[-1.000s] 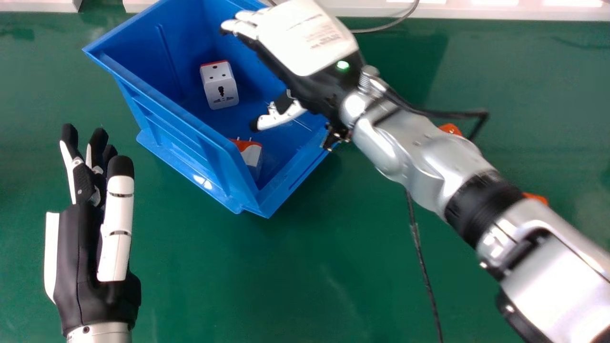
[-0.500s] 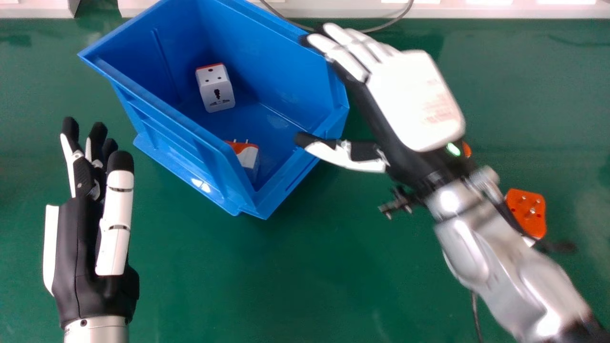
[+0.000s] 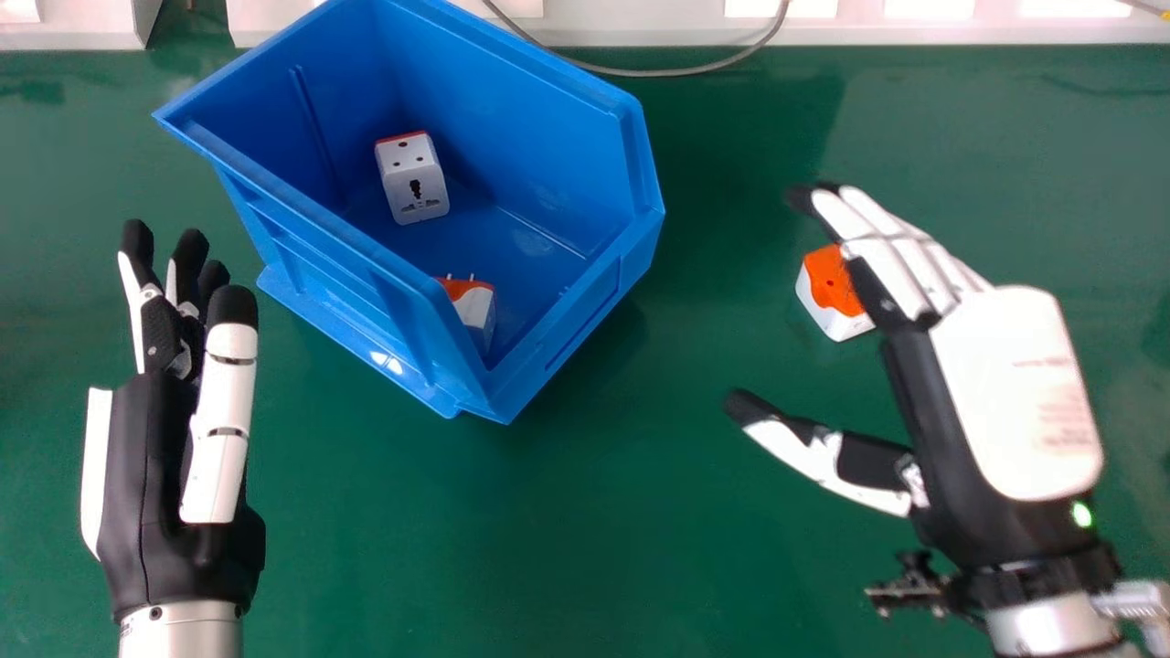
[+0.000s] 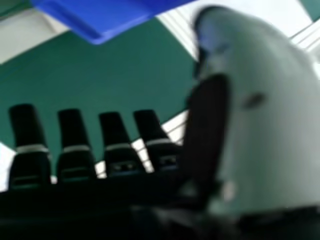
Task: Pick all objects and put in blue box
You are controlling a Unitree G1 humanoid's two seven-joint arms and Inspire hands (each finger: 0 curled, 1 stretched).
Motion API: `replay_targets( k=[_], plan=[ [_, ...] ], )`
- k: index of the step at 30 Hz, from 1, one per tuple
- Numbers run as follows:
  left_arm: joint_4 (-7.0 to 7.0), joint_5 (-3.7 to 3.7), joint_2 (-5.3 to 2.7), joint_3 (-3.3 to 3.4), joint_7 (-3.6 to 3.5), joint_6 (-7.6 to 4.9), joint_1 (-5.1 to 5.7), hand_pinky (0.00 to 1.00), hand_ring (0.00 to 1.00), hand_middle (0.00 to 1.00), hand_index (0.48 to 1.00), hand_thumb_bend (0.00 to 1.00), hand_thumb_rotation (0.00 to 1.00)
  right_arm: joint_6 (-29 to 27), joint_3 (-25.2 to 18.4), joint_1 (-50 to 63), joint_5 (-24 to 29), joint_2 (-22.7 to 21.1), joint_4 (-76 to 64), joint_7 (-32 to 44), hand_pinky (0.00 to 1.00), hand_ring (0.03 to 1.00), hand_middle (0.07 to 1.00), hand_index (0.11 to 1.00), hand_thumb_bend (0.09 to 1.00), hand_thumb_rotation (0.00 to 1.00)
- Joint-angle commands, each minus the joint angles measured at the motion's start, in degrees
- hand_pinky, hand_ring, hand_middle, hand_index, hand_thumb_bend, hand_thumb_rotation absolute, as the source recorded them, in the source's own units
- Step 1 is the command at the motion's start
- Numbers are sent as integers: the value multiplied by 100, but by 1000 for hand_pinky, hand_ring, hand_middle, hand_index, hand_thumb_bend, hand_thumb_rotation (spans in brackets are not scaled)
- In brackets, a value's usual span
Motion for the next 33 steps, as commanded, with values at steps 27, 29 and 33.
replay_targets(
  k=[27, 29, 33],
  plan=[
    [-194, 31, 115, 73, -18, 10, 63, 1000, 1000, 1000, 1000, 430, 745, 714, -1170, -132, 108, 143, 1778, -739, 684, 797, 842, 816, 443, 259],
    [-198, 0, 127, 76, -32, 27, 64, 1000, 1000, 1000, 1000, 446, 734, 770, -1173, -229, 128, 106, 1983, -721, 695, 806, 850, 822, 432, 305],
    [-200, -26, 142, 85, -47, 37, 63, 1000, 1000, 1000, 1000, 453, 731, 826, -1121, -483, 117, 32, 2464, -827, 684, 795, 839, 814, 443, 280]
  ],
)
